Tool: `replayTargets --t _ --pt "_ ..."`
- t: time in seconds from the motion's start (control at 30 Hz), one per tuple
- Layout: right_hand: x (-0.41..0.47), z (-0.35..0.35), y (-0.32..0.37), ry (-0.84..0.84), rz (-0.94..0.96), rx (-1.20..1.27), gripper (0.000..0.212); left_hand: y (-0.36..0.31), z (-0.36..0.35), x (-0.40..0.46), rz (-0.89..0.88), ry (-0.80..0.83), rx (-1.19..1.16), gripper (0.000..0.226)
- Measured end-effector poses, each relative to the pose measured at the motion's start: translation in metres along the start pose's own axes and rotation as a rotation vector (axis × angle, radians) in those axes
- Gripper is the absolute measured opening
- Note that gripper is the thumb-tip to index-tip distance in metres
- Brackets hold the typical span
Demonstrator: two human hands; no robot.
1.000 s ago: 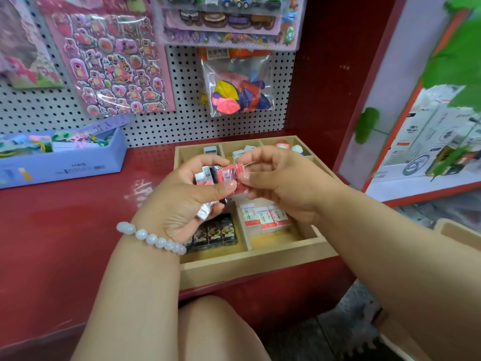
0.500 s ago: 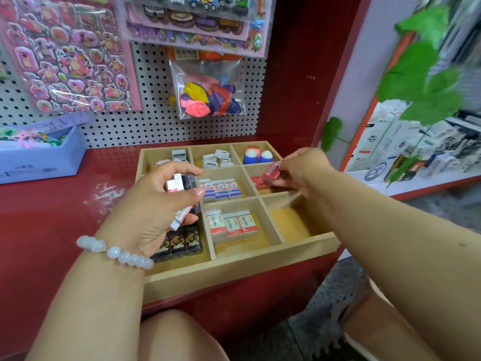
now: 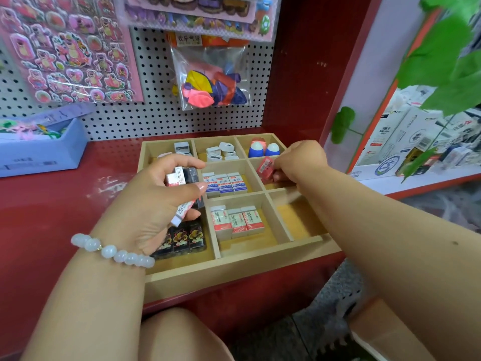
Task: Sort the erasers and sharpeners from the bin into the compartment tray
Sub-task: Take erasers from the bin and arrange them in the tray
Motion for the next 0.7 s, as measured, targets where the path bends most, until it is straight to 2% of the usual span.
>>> replayTargets --t 0.07,0.1,0.2,0.3,0.43,0.53,0.63,0.7 --pt "-0.002 0.005 -0.001 -0.204 0.156 -0.227 0.009 0.000 0.000 0.000 -0.001 0.005 -0.002 0.026" --pt "-0.005 0.006 -0.001 -0.226 0.238 -0.299 0.009 0.001 0.001 0.000 -0.001 0.005 -0.002 0.026" --pt "-0.015 0.003 0.004 -0.039 0.388 -0.324 0.011 0.000 0.000 0.000 0.005 0.001 -0.012 0.026" --pt "-0.013 -0.002 0.003 0.153 0.404 -0.317 0.020 0.000 -0.001 -0.001 0.008 0.002 -0.019 0.026" --pt "-0.009 0.001 -0.002 0.118 0.335 -0.304 0.038 -0.001 -0.001 -0.001 0.013 -0.004 -0.015 0.027" --pt "-0.001 0.000 -0.006 0.045 0.279 -0.367 0.034 -0.001 -0.001 0.001 0.022 -0.011 -0.013 0.026" --pt "-0.001 -0.005 -0.002 0.111 0.270 -0.300 0.033 -0.001 -0.001 0.002 0.029 -0.032 -0.024 0.026" --pt "-0.003 -0.004 0.003 0.153 0.294 -0.359 0.037 -0.001 -0.002 0.001 0.028 -0.051 -0.026 0.028"
Point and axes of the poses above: each hand's wrist, its own x-axis towards the middle knuckle, its own z-axis out of the back of the hand, y = z × x, the point moved 1 cm from there along x, towards the middle knuckle, and after that the axes turned 11 degrees about -x, right-handed, at the moved point
